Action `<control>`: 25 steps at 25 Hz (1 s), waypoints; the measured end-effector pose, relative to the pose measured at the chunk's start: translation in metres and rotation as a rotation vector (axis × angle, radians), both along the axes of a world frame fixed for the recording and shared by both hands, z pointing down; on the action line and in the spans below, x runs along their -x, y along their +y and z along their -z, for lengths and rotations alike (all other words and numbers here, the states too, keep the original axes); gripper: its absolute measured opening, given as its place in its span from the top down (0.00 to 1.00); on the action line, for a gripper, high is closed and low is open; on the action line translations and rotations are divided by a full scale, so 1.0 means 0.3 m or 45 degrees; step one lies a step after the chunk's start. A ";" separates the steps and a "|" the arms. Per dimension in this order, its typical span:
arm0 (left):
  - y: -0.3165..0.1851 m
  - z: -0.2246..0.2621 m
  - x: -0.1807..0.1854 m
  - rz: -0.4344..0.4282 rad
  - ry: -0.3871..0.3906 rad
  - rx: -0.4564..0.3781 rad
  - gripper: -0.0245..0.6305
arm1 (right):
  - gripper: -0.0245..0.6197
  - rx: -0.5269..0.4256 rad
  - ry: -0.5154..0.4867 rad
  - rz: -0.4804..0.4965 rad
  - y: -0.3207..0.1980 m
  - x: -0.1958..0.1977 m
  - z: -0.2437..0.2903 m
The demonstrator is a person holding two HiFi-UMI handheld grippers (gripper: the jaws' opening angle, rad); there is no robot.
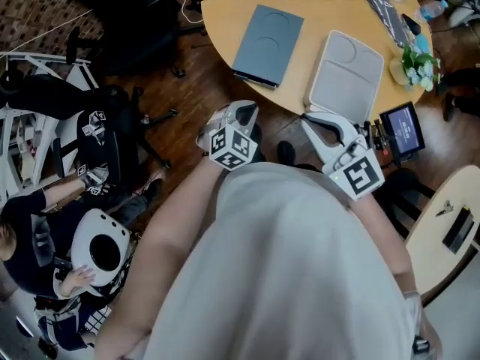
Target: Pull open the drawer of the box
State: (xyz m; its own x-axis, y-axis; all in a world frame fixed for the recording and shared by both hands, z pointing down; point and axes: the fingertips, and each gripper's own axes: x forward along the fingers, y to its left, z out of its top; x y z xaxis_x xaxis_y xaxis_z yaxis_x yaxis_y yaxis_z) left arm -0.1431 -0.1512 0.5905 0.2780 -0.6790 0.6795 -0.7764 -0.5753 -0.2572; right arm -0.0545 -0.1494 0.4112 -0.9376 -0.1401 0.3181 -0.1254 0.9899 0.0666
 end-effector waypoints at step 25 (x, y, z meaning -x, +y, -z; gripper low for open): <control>-0.209 -0.212 0.111 -0.459 -0.896 -0.049 0.77 | 0.95 0.071 -0.039 -0.485 -0.065 -0.161 0.016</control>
State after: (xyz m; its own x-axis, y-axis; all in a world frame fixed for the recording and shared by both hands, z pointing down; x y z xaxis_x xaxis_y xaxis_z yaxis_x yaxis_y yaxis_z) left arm -0.1764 -0.2138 0.6540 -0.0010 -0.6553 0.7554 -0.1916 -0.7413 -0.6433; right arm -0.0063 -0.1689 0.4064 -0.8309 -0.4637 0.3075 -0.4861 0.8739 0.0043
